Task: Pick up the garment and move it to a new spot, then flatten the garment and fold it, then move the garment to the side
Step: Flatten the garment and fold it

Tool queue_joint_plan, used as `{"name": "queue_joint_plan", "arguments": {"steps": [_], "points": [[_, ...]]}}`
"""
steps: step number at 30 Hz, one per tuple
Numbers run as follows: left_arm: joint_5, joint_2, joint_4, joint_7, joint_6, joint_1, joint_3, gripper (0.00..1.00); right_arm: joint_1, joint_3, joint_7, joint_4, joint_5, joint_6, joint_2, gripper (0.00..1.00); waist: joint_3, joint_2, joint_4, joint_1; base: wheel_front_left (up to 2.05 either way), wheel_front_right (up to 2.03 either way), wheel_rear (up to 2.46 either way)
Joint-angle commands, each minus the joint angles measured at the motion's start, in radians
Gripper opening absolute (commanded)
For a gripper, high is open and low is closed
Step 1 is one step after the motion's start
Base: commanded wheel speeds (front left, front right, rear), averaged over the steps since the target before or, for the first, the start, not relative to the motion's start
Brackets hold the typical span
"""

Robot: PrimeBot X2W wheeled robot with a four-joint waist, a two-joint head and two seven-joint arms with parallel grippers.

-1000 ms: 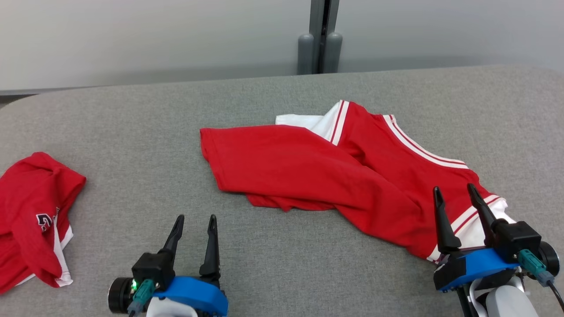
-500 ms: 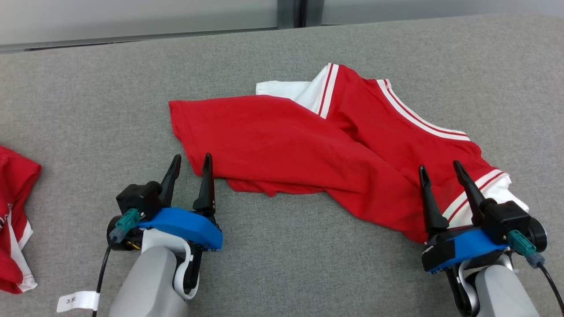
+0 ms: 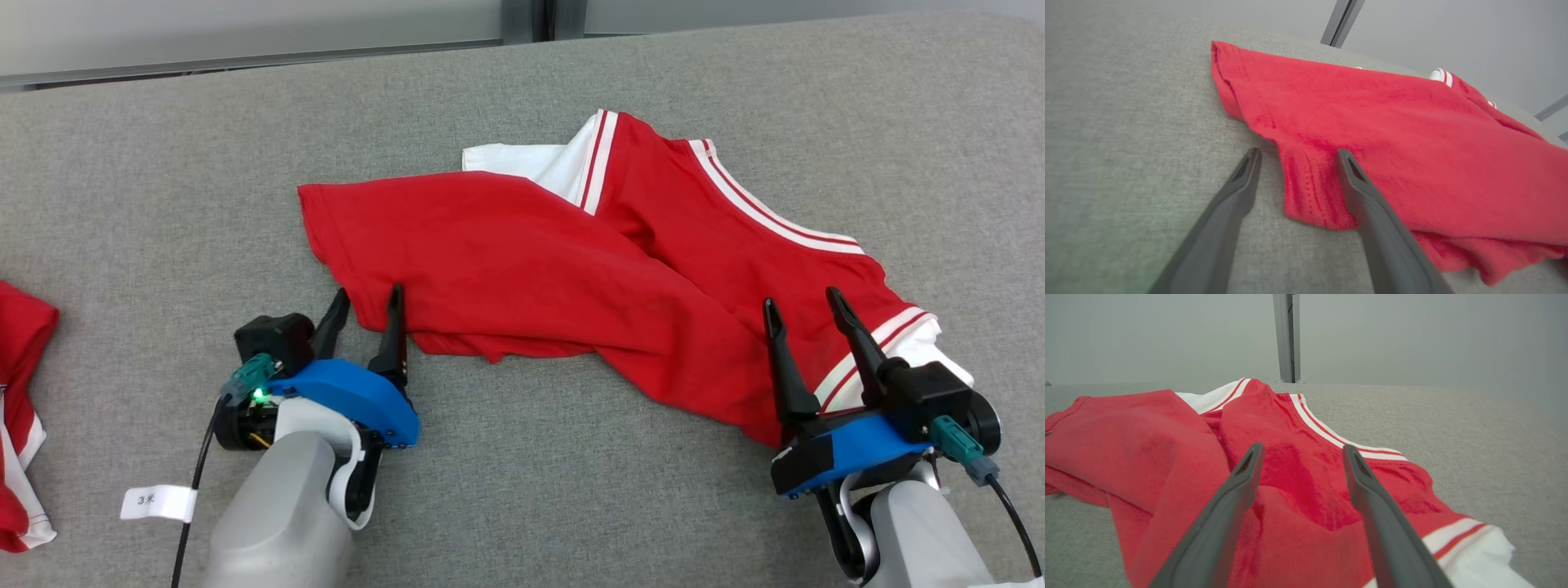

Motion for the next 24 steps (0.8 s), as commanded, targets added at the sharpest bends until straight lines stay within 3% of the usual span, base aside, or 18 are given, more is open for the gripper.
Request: {"name": "queue_joint_plan", "arguments": {"steps": [1, 3, 7, 14, 24], "points": [[-0.029, -0.021, 0.032, 0.008, -0.012, -0.002, -0.041, 0.49, -0.011, 0.002, -0.001, 0.004, 0.008, 0.000, -0.001, 1.00, -0.001, -0.0001, 0.000, 0.0000, 0.00, 0.00, 0.00], [-0.034, -0.020, 0.038, 0.008, -0.012, -0.018, -0.064, 0.00, -0.010, 0.003, -0.001, 0.004, 0.008, 0.000, -0.001, 1.00, -0.003, -0.0001, 0.000, 0.0000, 0.00, 0.00, 0.00], [0.023, 0.004, -0.039, 0.004, -0.010, -0.033, -0.027, 0.00, 0.000, 0.002, -0.001, 0.008, 0.009, 0.000, -0.001, 1.00, -0.019, -0.0001, 0.007, 0.0000, 0.00, 0.00, 0.00], [0.214, -0.001, -0.309, 0.004, -0.008, 0.080, 0.045, 0.00, 0.047, 0.000, -0.001, 0.026, 0.023, 0.000, -0.001, 1.00, -0.102, -0.0001, 0.057, 0.0000, 0.00, 0.00, 0.00], [0.319, -0.011, -0.622, 0.004, -0.008, 0.295, -0.025, 0.00, 0.129, -0.010, -0.001, 0.072, 0.048, 0.000, -0.001, 1.00, -0.225, -0.0001, 0.167, 0.0000, 0.00, 0.00, 0.00]]}}
